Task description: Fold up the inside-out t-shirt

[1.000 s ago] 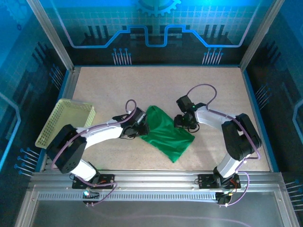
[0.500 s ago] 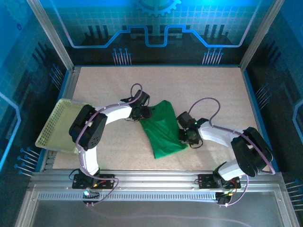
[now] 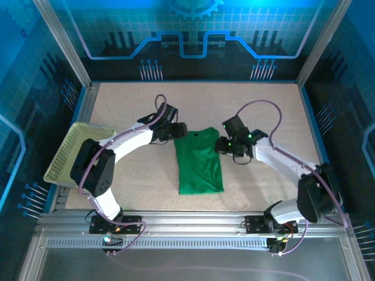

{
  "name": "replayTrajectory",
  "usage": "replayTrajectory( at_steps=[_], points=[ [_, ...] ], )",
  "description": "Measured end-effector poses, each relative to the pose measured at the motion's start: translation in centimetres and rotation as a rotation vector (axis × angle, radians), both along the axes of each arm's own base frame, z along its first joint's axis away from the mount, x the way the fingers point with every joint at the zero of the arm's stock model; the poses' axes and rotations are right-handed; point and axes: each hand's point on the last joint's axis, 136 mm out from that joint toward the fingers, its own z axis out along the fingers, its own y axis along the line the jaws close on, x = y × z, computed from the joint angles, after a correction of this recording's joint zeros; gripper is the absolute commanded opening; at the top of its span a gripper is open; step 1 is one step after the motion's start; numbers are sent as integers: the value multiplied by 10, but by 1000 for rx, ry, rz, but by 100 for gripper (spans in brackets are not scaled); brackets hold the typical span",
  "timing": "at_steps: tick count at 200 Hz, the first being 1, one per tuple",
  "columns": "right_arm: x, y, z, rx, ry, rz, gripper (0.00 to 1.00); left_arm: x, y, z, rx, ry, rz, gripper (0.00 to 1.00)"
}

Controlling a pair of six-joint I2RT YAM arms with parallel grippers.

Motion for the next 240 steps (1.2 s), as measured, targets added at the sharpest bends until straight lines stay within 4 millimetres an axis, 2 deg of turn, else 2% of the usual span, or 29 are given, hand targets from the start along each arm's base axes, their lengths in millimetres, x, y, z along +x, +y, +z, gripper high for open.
replayTrajectory(
  at_steps=[20,44,57,70,83,98,123,136,148,163,170,183,209,220,240],
  points=[
    [33,3,-13,14,23,11,52,2,11,-12,3,30,29,71],
    [58,6,-42,-1,87,27,51,1,9,-43,4,104,36,69],
    [66,8,-57,-9,117,33,43,1,6,-60,3,142,34,67],
    [70,8,-71,-13,145,42,31,0,4,-74,4,173,37,61],
    [73,10,-78,-11,161,58,20,2,3,-73,-14,178,46,52],
    [77,12,-79,-10,164,72,11,12,-7,-67,-59,150,29,42],
    [91,15,-63,-29,116,106,1,17,-22,-60,-119,127,-3,25],
    [100,15,-53,-46,83,118,0,20,-27,-56,-141,115,-16,16],
    [105,14,-46,-65,61,130,0,22,-31,-52,-157,101,-30,14],
    [108,12,-42,-88,48,144,8,26,-34,-48,-167,86,-36,14],
    [108,10,-42,-100,49,147,11,28,-35,-46,-169,81,-36,17],
    [109,7,-42,-121,54,146,31,31,-35,-44,-165,73,-38,30],
    [108,0,-48,-148,70,148,58,31,-30,-48,-133,86,-18,51],
    [109,-2,-49,-155,72,158,62,29,-26,-51,-117,100,0,56],
    [109,-3,-50,-146,75,155,65,25,-22,-54,-99,119,7,58]
  ],
)
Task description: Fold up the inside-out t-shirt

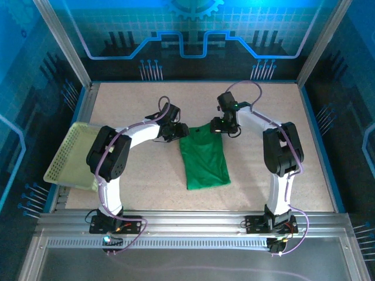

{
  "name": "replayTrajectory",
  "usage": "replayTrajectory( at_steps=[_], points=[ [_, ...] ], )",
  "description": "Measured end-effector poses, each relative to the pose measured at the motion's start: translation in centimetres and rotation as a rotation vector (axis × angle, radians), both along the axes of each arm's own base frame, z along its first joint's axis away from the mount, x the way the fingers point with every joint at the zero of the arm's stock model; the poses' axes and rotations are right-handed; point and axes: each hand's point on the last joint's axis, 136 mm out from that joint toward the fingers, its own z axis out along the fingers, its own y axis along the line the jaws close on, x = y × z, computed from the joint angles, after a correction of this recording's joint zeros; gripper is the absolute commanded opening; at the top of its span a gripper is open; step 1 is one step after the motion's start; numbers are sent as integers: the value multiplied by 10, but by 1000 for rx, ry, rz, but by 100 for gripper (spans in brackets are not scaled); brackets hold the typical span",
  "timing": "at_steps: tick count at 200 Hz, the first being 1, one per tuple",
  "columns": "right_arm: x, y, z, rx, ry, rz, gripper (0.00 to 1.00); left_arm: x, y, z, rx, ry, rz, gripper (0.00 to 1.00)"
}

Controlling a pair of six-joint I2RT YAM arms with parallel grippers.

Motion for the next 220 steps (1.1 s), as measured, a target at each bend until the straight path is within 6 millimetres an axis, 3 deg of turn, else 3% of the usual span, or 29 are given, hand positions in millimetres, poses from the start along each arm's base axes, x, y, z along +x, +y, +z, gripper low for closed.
replayTrajectory(
  at_steps=[48,66,88,163,220],
  points=[
    [-5,5,-26,16,69,-5,64,-3,-4,-18,-20,56,16,59],
    [-7,7,-37,23,94,-8,57,2,-9,-15,-42,61,24,58],
    [-5,10,-37,35,93,-15,45,5,-14,-18,-51,67,27,53],
    [-4,24,-39,81,91,-33,12,11,-18,-23,-78,83,56,22],
    [-15,27,-30,114,61,-22,0,8,-29,-21,-198,8,30,0]
  ],
)
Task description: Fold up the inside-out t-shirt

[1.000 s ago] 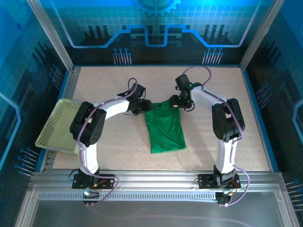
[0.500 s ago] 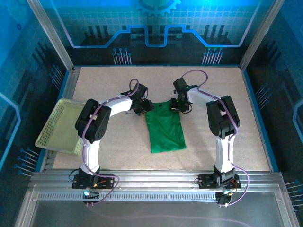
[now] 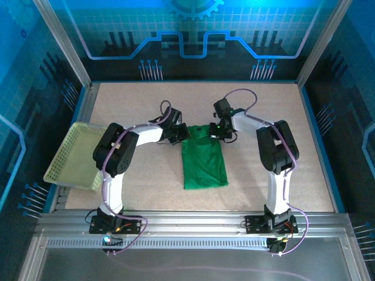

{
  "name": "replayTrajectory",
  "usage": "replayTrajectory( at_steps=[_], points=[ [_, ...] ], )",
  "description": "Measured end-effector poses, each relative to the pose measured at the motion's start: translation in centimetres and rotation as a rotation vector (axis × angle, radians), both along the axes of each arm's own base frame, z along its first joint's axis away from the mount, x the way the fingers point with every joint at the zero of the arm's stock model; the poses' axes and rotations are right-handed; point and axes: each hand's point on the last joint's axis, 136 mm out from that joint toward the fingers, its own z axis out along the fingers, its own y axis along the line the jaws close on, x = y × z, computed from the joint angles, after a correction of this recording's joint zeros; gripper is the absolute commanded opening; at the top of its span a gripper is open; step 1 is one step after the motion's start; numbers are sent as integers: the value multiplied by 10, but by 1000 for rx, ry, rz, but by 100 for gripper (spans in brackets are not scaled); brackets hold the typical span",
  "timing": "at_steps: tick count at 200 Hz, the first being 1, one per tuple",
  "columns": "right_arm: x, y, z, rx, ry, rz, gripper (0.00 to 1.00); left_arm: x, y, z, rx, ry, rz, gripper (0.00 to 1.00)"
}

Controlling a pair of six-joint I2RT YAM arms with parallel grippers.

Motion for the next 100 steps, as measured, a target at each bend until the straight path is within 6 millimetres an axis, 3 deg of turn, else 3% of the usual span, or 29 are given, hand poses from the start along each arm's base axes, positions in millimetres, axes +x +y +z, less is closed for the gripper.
replayTrajectory(
  at_steps=[37,68,100],
  points=[
    [-6,-2,32,29,-65,1,0,-11,7,18,-37,-57,1,0],
    [-2,3,64,78,-139,12,0,-5,10,59,-100,-169,7,0],
    [5,5,82,101,-178,22,0,5,16,101,-149,-277,22,0]
  ],
)
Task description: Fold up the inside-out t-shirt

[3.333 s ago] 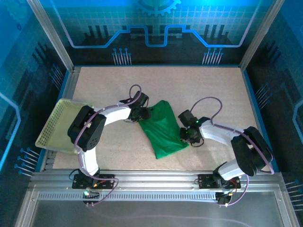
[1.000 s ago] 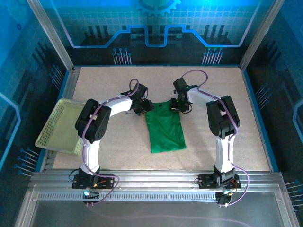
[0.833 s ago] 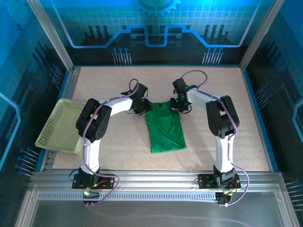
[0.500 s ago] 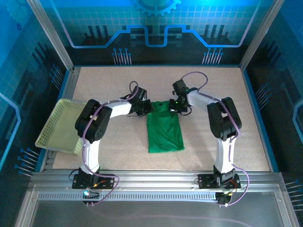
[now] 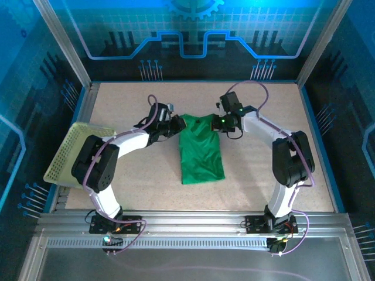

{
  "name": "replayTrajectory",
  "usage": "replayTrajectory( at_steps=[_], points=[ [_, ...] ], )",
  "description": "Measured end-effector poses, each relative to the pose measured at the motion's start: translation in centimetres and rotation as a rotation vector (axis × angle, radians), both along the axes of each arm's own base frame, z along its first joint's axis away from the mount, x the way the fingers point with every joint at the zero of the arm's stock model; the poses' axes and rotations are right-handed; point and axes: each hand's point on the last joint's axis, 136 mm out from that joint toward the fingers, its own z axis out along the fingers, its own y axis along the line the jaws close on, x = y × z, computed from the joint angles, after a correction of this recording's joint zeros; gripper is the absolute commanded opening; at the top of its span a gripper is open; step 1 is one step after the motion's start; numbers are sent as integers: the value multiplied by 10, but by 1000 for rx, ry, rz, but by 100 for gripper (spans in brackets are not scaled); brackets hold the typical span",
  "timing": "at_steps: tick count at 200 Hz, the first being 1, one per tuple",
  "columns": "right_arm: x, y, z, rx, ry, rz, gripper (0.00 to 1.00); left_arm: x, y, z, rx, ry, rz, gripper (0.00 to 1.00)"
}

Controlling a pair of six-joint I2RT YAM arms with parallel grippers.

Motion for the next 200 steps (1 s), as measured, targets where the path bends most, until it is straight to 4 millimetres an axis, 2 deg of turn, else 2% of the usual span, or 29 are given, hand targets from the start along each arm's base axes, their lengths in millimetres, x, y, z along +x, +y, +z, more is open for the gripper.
replayTrajectory(
  at_steps=[23,60,97,112,127,145,172,185,200],
  points=[
    [12,3,22,23,-42,5,0,4,1,24,-12,-60,-1,0],
    [42,5,80,67,-169,8,0,24,3,65,-18,-173,-4,0],
    [77,6,130,100,-303,20,0,58,18,122,-44,-318,31,0],
    [93,6,141,104,-343,21,0,76,21,148,-53,-395,37,0],
    [111,3,148,112,-377,17,0,90,24,164,-47,-461,36,0],
    [126,0,151,121,-405,16,0,101,23,171,-31,-522,18,0],
    [135,0,146,137,-426,28,0,105,15,161,-13,-567,-37,0],
    [135,3,139,147,-435,41,0,101,12,151,-15,-589,-67,0],
    [127,4,120,152,-416,52,0,92,9,137,-30,-600,-98,0]
  ],
)
